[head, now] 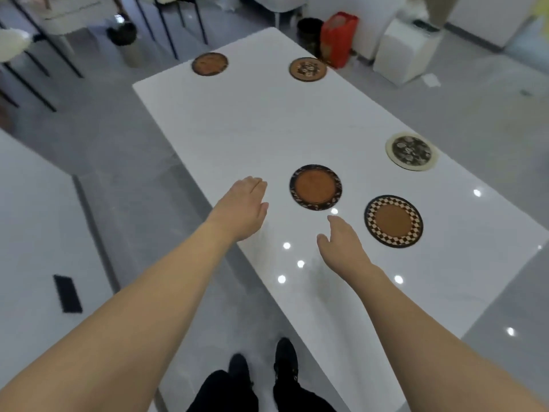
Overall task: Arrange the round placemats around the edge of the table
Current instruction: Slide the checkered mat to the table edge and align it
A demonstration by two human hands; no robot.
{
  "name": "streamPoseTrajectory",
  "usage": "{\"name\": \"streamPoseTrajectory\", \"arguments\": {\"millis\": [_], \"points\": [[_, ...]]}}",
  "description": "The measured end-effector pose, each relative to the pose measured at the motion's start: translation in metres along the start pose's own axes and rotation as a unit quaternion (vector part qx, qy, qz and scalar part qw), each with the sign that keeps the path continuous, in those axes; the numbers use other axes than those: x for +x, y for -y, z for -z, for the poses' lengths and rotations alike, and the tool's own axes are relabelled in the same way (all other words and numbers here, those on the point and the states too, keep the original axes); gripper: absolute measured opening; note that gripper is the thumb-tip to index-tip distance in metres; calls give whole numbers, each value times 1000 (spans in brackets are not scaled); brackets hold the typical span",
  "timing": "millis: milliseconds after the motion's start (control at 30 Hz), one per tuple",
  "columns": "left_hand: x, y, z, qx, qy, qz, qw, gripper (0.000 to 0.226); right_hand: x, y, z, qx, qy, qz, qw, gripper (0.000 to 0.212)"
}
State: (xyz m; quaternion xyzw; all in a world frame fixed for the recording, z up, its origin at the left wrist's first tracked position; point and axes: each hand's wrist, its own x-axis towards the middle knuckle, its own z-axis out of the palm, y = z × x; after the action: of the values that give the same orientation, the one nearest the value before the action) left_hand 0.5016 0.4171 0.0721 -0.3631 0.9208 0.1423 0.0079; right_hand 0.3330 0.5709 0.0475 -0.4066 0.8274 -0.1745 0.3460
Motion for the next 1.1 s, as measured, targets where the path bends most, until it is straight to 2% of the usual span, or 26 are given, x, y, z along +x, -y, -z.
{"name": "streamPoseTrajectory", "arguments": {"millis": [133,267,367,500,600,700,767,933,1100], "points": [[76,-21,-17,-1,32,-106,994,50,28,-32,16,54,-72,-97,991,55],[145,-63,-53,-44,112,-169,978,47,58,-70,34,102,-198,-208,952,27],[181,-104,-90,-68,172,-202,962,48,78,-103,43,91,-280,-302,907,37],[217,-153,-145,-121,176,-188,959,42,107,-162,33,34,-322,-377,868,45],[227,-164,-186,-57,137,-199,969,48,127,-187,10,-16,-348,-388,853,50],[222,-158,-213,17,37,-223,974,57,140,-193,-6,-30,-412,-370,832,48],[219,-156,-223,22,-5,-197,980,59,142,-197,-8,-7,-448,-352,822,43],[222,-158,-224,11,-20,-174,984,54,139,-199,-4,48,-464,-331,820,27],[223,-154,-228,-32,-39,-190,981,47,138,-202,-6,70,-475,-319,817,31]]}}
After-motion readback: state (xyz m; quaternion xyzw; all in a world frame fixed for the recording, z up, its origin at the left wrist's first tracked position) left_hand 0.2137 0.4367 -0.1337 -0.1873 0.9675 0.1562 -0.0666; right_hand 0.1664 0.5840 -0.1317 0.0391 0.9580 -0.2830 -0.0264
